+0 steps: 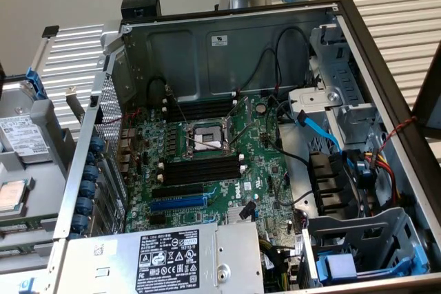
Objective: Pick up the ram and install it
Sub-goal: 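Pick up the ram and move it above insertion slot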
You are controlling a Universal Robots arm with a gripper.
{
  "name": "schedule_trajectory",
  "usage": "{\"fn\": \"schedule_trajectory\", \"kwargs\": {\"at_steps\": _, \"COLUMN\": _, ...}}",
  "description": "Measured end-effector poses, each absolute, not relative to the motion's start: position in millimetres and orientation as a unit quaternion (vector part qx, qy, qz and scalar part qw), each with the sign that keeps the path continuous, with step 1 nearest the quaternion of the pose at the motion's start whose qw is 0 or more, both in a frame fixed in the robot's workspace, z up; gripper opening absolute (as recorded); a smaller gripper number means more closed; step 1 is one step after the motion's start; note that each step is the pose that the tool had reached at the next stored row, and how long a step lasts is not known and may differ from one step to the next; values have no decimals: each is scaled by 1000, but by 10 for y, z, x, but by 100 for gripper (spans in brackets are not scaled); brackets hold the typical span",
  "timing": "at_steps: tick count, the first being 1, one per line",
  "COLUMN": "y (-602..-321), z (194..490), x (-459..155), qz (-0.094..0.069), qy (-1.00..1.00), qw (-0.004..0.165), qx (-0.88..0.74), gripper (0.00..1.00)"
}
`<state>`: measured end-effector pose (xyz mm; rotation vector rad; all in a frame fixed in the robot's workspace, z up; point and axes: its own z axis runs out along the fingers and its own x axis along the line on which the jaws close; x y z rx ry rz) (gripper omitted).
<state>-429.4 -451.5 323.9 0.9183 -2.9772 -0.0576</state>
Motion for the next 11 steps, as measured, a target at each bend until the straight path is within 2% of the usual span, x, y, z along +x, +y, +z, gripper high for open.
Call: {"fn": "schedule_trajectory", "kwargs": {"at_steps": 11, "y": -4514, "z": 3088, "x": -4294, "qz": -17, "qy": -921, "qw": 14, "qx": 388, "gripper": 11}}
